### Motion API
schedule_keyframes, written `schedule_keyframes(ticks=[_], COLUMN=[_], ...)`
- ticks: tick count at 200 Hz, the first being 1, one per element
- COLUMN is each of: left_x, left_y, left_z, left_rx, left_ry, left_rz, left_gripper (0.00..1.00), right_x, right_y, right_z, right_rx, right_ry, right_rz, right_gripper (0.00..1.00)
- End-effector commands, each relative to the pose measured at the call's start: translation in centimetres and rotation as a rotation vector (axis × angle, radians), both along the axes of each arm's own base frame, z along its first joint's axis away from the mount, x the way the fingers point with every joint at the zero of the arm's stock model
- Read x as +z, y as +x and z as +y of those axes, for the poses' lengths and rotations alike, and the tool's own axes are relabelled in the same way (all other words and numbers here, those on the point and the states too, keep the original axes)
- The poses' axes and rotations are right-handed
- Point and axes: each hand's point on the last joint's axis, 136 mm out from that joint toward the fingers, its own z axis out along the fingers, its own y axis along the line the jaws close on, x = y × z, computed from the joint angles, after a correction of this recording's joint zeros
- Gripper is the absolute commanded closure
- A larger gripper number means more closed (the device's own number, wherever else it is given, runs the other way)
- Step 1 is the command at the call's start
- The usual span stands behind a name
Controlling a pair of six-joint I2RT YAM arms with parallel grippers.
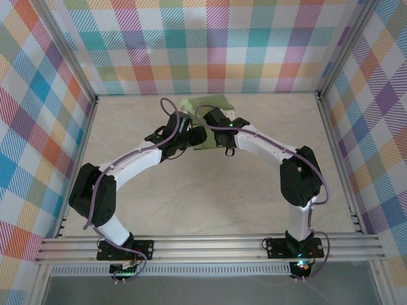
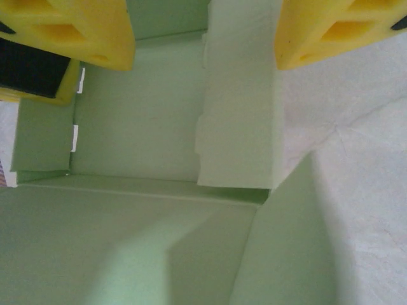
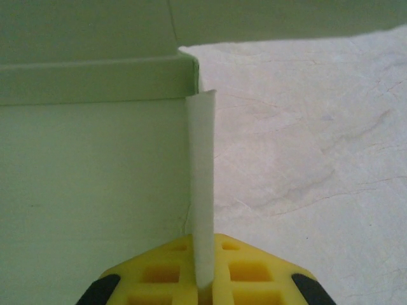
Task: Fold the paper box
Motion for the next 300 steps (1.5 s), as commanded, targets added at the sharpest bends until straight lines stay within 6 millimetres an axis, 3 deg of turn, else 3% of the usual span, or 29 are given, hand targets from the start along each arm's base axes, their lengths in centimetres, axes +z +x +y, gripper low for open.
schedule_keyframes(ticks=[1,84,127,185,224,259,300], left_x=[1.0,1.6,0.7,-0.3,-1.7,-2.8,-3.5], left_y=[-0.4,-1.6,-0.5,0.6,0.6,0.7,0.6], left_z=[0.7,2.3,1.4,-0.4,-0.1,0.4,-0.2], left_rx=[-0.024,-0.078,-0.113,-0.143,-0.133,-0.106,-0.115], left_ry=[-0.016,-0.078,-0.159,-0.224,-0.193,-0.133,-0.096], left_rz=[-0.026,-0.095,-0.052,-0.005,0.031,0.048,0.061], left_gripper=[0.40,0.34,0.57,0.78,0.79,0.73,0.83], right_x=[1.5,0.4,0.5,0.4,1.1,1.7,2.4], right_y=[0.0,-0.4,-0.7,-1.0,-1.0,-0.9,-0.9], right_z=[-0.1,0.7,1.5,1.6,1.8,2.1,2.6], right_rx=[0.008,0.054,0.098,0.115,0.125,0.145,0.163], right_ry=[0.063,0.241,0.277,0.270,0.281,0.265,0.238], right_rz=[-0.007,0.083,0.098,0.112,0.097,0.067,0.040], right_gripper=[1.00,1.00,1.00,1.00,1.00,1.00,1.00])
